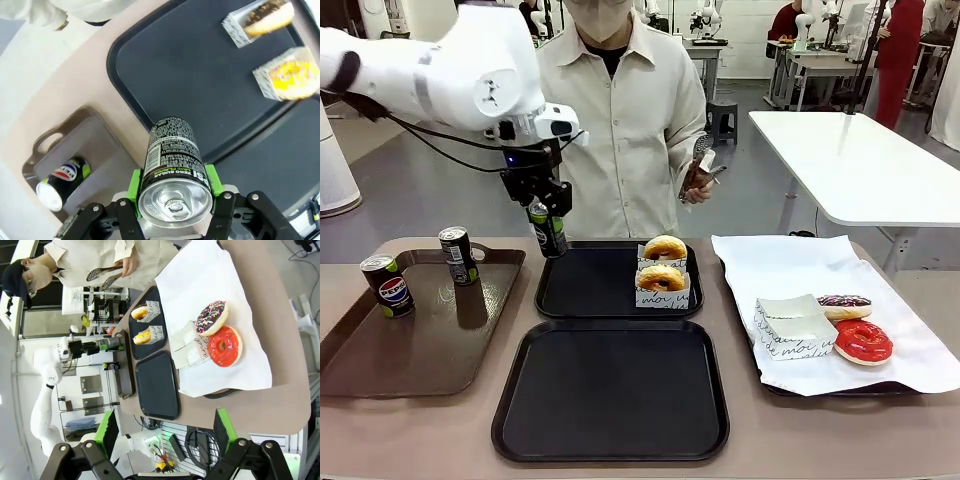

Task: Set up donuts and drinks on trays.
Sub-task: Pick up one Pepsi coke and place it on the Flat Tray.

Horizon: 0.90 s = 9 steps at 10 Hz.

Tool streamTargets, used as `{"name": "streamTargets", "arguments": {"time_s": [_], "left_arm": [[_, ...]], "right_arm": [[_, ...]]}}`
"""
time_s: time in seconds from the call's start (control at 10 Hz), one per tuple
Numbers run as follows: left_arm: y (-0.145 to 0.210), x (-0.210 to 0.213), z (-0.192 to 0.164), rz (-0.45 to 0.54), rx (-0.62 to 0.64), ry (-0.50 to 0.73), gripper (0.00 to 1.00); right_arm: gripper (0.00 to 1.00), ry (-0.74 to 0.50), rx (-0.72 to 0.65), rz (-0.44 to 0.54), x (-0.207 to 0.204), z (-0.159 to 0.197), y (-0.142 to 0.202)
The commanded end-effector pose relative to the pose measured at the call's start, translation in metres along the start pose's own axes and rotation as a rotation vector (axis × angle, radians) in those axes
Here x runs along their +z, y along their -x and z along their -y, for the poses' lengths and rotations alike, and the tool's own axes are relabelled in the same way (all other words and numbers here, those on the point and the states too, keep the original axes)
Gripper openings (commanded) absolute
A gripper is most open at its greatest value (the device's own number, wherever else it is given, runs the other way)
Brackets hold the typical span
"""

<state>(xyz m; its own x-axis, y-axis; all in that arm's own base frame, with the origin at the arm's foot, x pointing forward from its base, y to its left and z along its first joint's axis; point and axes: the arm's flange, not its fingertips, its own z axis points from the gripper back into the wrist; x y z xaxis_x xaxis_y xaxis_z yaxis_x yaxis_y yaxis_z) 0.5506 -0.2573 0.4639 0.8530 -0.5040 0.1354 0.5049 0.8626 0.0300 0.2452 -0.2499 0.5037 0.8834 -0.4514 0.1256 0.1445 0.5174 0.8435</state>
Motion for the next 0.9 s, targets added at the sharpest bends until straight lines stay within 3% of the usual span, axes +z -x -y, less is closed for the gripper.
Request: {"name": "streamTargets", "arguments": {"time_s": [0.0,0.6,0.7,0.8], "left_arm": [[-0.02,-0.021,0.004,-0.043,0.029,-0.016,0.59],[-0.018,-0.069,0.018,-0.152,0.0,-0.012,0.59],[-0.017,-0.07,0.018,-0.159,0.001,-0.008,0.69],[-0.014,-0.065,0.019,-0.145,-0.007,-0.006,1.0]], "right_arm": [[1.0,-0.024,0.017,0.009,0.0,0.0,0.0],[1.0,-0.024,0.017,0.009,0.0,0.0,0.0],[1.0,-0.024,0.017,0.009,0.0,0.0,0.0],[1.0,-0.024,0.017,0.009,0.0,0.0,0.0]]}}
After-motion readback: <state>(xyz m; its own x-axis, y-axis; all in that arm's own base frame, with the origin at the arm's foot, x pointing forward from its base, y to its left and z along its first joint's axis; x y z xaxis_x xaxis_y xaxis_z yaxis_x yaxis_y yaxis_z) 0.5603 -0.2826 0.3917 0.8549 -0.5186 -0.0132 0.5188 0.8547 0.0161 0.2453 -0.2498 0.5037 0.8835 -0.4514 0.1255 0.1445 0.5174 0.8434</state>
